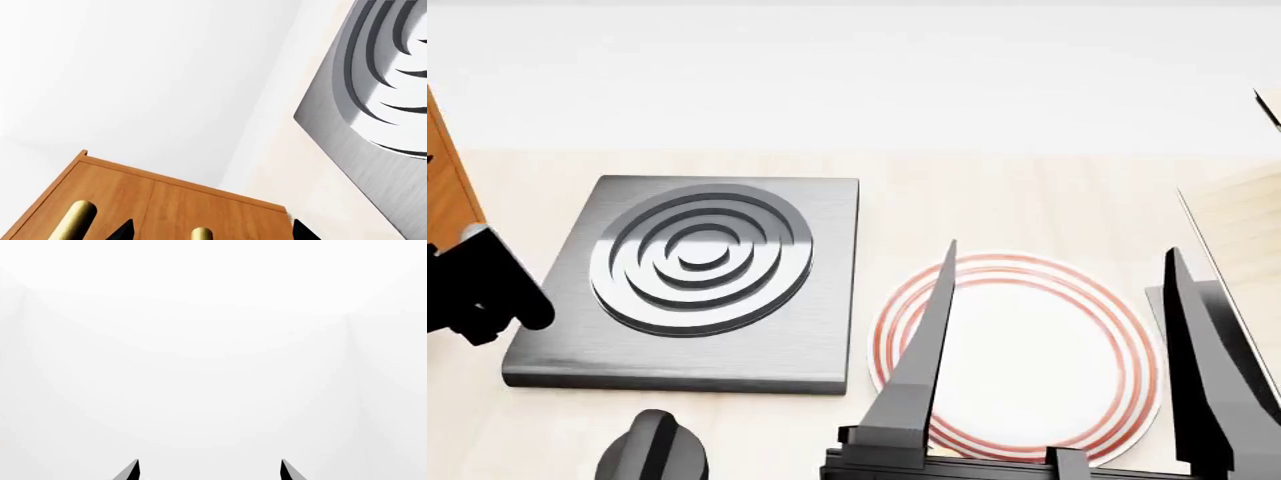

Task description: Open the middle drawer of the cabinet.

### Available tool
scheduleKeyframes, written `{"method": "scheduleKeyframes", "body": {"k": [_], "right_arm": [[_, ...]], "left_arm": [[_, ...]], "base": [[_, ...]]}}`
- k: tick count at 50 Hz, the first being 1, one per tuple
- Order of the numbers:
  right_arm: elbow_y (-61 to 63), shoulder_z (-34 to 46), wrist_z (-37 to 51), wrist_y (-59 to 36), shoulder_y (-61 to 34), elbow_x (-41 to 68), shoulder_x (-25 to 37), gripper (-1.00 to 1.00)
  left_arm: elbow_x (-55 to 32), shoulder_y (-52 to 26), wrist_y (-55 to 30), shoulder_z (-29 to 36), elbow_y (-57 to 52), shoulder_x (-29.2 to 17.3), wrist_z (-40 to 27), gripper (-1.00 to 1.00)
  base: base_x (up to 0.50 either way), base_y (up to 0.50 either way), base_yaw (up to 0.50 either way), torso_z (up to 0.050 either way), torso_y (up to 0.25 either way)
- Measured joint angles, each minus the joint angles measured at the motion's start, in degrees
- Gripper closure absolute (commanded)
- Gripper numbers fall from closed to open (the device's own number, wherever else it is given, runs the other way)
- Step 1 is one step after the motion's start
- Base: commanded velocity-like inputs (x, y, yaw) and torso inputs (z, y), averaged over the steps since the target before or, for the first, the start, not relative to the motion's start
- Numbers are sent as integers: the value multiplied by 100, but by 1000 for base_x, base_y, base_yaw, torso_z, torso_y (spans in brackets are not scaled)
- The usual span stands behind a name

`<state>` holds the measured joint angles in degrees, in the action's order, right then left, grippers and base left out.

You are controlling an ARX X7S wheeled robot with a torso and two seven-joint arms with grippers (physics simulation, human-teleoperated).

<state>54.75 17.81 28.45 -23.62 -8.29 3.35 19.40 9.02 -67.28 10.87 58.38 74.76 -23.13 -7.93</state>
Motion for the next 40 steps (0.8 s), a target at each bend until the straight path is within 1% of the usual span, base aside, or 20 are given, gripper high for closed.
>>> {"method": "scheduleKeyframes", "body": {"k": [17, 40], "right_arm": [[-4, 3, 40, 12, -14, 41, 37, -100], [-40, 21, 95, 59, -17, 81, 85, -100]], "left_arm": [[-387, 21, -177, 435, 15, -50, -54, -100], [-673, 47, -528, 836, 20, -76, -189, -100]], "base": [[0, 0, 0, 0, 0], [0, 0, 0, 0, 0]]}}
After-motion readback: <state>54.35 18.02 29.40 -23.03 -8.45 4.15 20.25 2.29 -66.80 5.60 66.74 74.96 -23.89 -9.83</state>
